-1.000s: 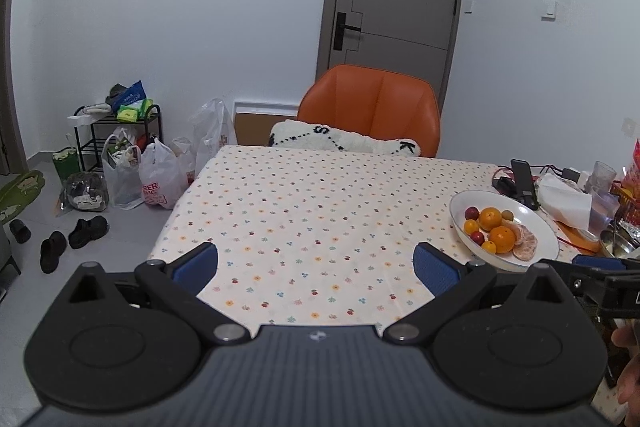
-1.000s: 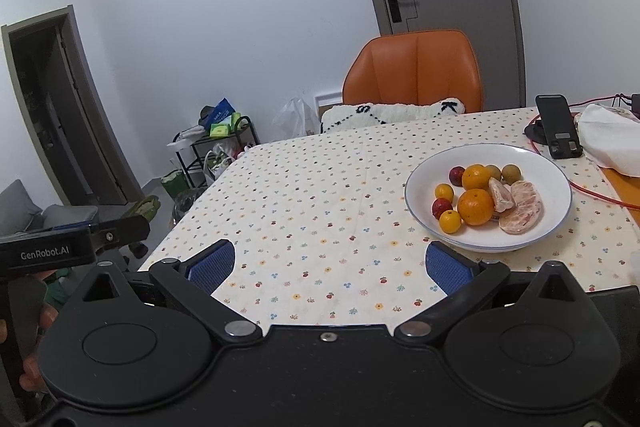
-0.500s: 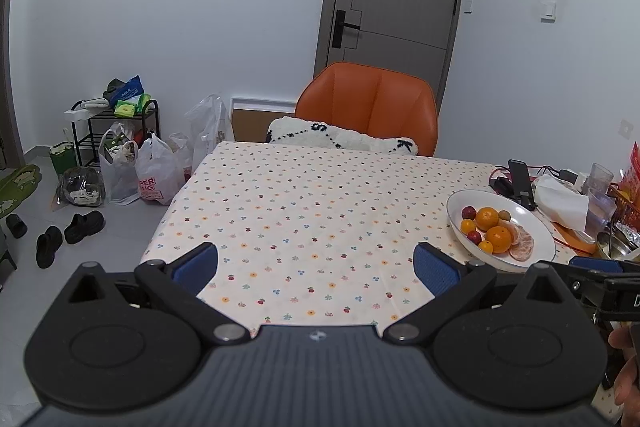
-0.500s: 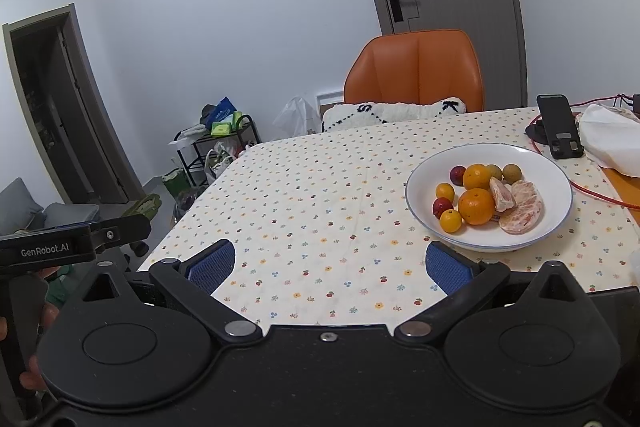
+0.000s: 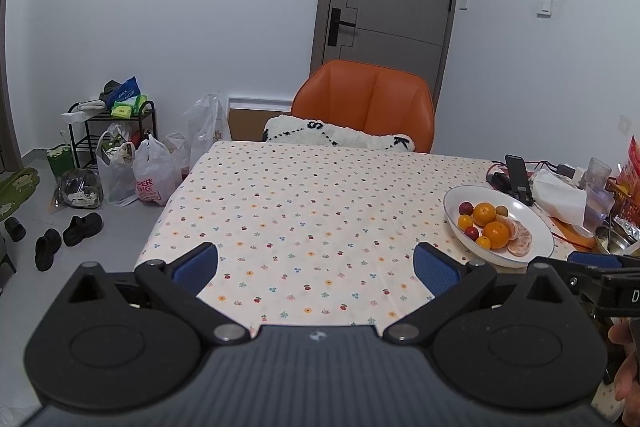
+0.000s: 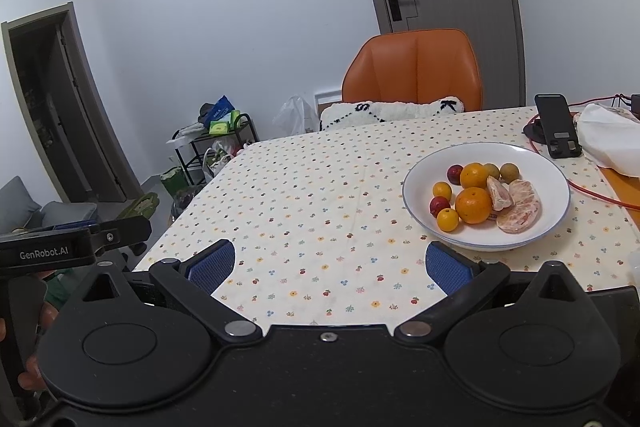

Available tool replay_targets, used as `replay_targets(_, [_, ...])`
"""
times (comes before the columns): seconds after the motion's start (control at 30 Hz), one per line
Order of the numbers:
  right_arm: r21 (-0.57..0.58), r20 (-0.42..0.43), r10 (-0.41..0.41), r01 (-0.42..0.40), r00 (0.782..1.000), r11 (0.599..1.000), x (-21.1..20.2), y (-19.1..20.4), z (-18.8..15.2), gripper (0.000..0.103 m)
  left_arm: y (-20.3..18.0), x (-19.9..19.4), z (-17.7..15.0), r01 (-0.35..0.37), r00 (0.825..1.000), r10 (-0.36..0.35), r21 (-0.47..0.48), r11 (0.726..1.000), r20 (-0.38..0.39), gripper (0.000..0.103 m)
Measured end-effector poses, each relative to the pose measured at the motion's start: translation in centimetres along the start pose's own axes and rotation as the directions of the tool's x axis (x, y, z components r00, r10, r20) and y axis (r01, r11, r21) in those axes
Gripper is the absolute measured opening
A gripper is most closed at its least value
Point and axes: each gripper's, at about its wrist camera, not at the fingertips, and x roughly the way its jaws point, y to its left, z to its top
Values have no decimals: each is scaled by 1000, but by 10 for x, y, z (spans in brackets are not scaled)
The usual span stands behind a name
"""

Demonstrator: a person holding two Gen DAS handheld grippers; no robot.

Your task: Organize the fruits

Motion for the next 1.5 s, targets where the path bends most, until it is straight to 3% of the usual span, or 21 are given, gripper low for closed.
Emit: replay_targets(1.5, [-3, -10, -10, 10, 1000, 1000, 3, -1, -2, 103, 0, 0, -4, -3, 1000, 3, 3, 1000, -5, 103])
